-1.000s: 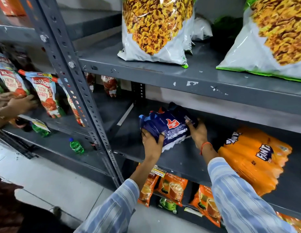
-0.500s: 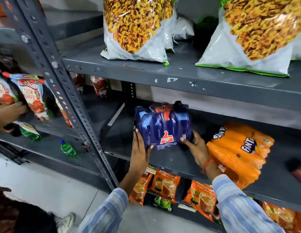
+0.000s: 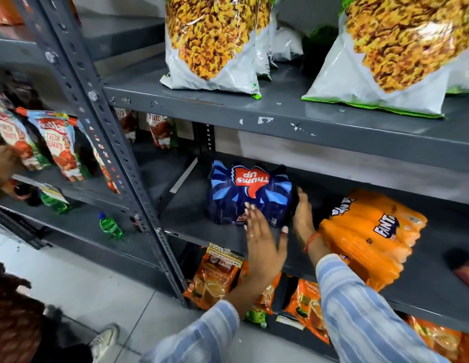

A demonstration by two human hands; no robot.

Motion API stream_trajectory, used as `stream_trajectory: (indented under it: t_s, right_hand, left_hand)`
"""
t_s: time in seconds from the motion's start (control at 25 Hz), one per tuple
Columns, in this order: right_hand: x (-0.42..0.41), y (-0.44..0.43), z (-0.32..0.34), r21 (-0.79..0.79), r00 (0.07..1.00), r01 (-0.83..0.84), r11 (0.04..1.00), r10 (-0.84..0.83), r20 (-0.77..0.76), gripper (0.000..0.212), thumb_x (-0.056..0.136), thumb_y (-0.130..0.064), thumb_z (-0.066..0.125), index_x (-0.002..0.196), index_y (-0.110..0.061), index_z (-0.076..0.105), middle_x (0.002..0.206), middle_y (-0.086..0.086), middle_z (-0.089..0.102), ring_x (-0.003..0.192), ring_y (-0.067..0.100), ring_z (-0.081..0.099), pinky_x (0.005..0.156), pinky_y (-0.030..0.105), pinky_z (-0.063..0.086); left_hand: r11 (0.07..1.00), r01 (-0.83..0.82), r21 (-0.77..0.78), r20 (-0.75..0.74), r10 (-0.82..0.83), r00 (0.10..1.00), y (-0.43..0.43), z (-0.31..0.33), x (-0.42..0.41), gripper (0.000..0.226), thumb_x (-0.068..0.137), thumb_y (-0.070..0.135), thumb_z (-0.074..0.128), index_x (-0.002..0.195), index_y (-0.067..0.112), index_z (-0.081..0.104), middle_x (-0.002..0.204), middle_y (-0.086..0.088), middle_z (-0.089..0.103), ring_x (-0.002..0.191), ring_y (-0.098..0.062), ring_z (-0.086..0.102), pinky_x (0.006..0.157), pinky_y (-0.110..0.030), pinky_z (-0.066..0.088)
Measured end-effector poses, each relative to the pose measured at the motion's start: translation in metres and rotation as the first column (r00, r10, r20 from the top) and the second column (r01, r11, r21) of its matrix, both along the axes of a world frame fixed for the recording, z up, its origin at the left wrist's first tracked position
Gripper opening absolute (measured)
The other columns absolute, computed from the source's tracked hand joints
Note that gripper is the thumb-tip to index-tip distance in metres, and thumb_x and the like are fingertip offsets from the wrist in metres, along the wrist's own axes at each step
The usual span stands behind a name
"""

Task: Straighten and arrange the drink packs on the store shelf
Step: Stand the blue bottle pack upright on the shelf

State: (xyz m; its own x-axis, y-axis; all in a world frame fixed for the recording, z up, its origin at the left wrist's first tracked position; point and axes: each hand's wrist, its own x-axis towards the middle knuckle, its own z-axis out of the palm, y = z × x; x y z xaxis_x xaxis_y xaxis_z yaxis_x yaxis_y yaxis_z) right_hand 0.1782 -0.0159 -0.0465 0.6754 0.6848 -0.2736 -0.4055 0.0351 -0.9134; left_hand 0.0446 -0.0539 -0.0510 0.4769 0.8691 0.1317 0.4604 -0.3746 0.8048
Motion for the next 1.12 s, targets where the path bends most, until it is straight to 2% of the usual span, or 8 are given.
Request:
stream_trajectory:
  t_s: [0.16, 0.32, 0.44, 0.52, 0.64, 0.76, 0.88, 1.12]
  right_hand:
    - [0.011, 0.006, 0.002, -0.107, 0.978, -0.207, 0.973, 0.205, -0.023, 0.078, 0.080, -0.075, 0.035, 0.131, -0.017, 0.052, 0.125, 0.009, 0.062, 0.114, 0.027, 0.061, 0.097, 0.040, 0.051]
    - [0.015, 0.004, 0.000, -0.097, 0.993, -0.108, 0.989, 0.112, 0.042, 0.092, 0.065, -0.089, 0.039, 0.132, -0.026, 0.049, 0.131, 0.003, 0.060, 0.118, 0.022, 0.058, 0.105, 0.043, 0.044]
    - [-0.021, -0.009, 0.007, -0.071, 0.973, 0.171, 0.983, -0.157, 0.168, 0.062, 0.088, -0.064, 0.037, 0.115, -0.013, 0.060, 0.117, 0.004, 0.064, 0.109, 0.020, 0.060, 0.095, 0.032, 0.046]
    - [-0.048, -0.017, 0.002, -0.028, 0.911, 0.305, 0.952, -0.283, 0.301, 0.046, 0.095, -0.048, 0.035, 0.087, -0.015, 0.065, 0.097, 0.013, 0.070, 0.093, 0.025, 0.064, 0.088, 0.035, 0.048]
    - [-0.084, -0.021, -0.003, 0.009, 0.900, 0.248, 0.969, -0.233, 0.368, 0.046, 0.097, -0.038, 0.036, 0.075, -0.011, 0.066, 0.076, 0.013, 0.065, 0.069, 0.016, 0.059, 0.072, 0.027, 0.045]
    - [-0.104, -0.024, -0.005, 0.016, 0.935, 0.062, 0.998, -0.064, 0.349, 0.050, 0.101, -0.032, 0.032, 0.081, -0.010, 0.072, 0.075, 0.011, 0.062, 0.072, 0.015, 0.056, 0.072, 0.022, 0.043]
    - [-0.099, -0.024, -0.001, -0.012, 0.941, -0.108, 0.994, 0.106, 0.320, 0.059, 0.102, -0.036, 0.023, 0.087, -0.013, 0.075, 0.076, 0.009, 0.061, 0.073, 0.013, 0.053, 0.076, 0.021, 0.042]
    - [-0.062, -0.011, 0.008, 0.017, 0.956, 0.084, 0.996, -0.086, 0.279, 0.042, 0.098, -0.037, 0.038, 0.087, -0.015, 0.071, 0.075, 0.002, 0.061, 0.075, 0.014, 0.054, 0.074, 0.029, 0.045]
  left_hand:
    - [0.986, 0.053, -0.158, 0.052, -0.045, 0.998, 0.010, 0.009, 0.017, 0.114, 0.069, 0.086, 0.021, 0.144, 0.009, -0.017, 0.149, -0.001, -0.030, 0.140, -0.016, -0.023, 0.117, -0.034, -0.006]
    - [0.970, 0.070, -0.232, 0.052, -0.060, 0.997, 0.011, 0.013, 0.009, 0.116, 0.069, 0.080, 0.039, 0.144, 0.014, -0.022, 0.148, 0.002, -0.037, 0.139, -0.014, -0.026, 0.117, -0.037, -0.005]
    - [0.976, 0.054, -0.210, 0.073, -0.039, 0.997, 0.029, 0.016, -0.007, 0.115, 0.068, 0.077, 0.040, 0.145, 0.016, -0.019, 0.153, -0.002, -0.032, 0.137, -0.012, -0.025, 0.118, -0.038, -0.003]
    - [0.962, 0.054, -0.266, 0.150, -0.014, 0.989, 0.052, 0.022, -0.024, 0.110, 0.071, 0.075, 0.048, 0.147, 0.022, -0.012, 0.159, -0.004, -0.016, 0.145, -0.018, -0.009, 0.121, -0.040, 0.012]
    - [0.929, -0.035, -0.367, 0.216, 0.122, 0.969, 0.096, 0.019, -0.054, 0.099, 0.071, 0.075, 0.053, 0.147, 0.030, 0.008, 0.161, -0.006, 0.004, 0.146, -0.026, 0.016, 0.113, -0.043, 0.035]
    - [0.929, -0.205, -0.309, 0.177, 0.268, 0.947, 0.109, 0.006, -0.062, 0.106, 0.061, 0.087, 0.049, 0.144, 0.028, 0.017, 0.156, -0.016, 0.021, 0.143, -0.031, 0.025, 0.115, -0.055, 0.027]
    - [0.921, -0.327, -0.212, 0.074, 0.349, 0.934, 0.074, 0.021, -0.053, 0.129, 0.060, 0.078, 0.057, 0.147, 0.006, -0.005, 0.158, -0.021, 0.000, 0.146, -0.033, 0.004, 0.120, -0.047, 0.009]
    - [0.920, -0.363, -0.147, 0.056, 0.374, 0.926, 0.077, 0.018, -0.057, 0.117, 0.067, 0.046, 0.076, 0.147, 0.004, 0.001, 0.156, -0.020, 0.016, 0.141, -0.036, 0.028, 0.111, -0.050, 0.035]
